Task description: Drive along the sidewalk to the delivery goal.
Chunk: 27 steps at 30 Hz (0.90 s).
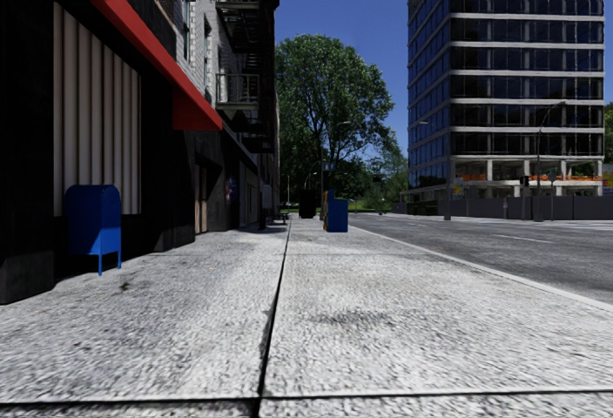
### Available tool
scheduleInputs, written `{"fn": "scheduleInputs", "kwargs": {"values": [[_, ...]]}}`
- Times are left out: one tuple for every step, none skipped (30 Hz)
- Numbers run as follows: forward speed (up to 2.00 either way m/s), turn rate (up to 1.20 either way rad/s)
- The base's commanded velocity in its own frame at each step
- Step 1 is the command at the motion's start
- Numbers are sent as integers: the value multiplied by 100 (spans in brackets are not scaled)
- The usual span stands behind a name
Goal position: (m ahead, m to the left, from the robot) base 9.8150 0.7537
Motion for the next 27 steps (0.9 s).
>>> {"fn": "scheduleInputs", "kwargs": {"values": [[200,0],[200,0],[200,0],[200,0],[200,0],[200,0],[200,0],[200,0],[200,0],[200,0],[200,0],[200,0],[200,0],[200,0],[200,0],[200,0],[200,0],[200,0],[200,0],[200,0],[200,0],[200,0],[200,0],[200,0],[200,0],[200,0],[200,0]]}}
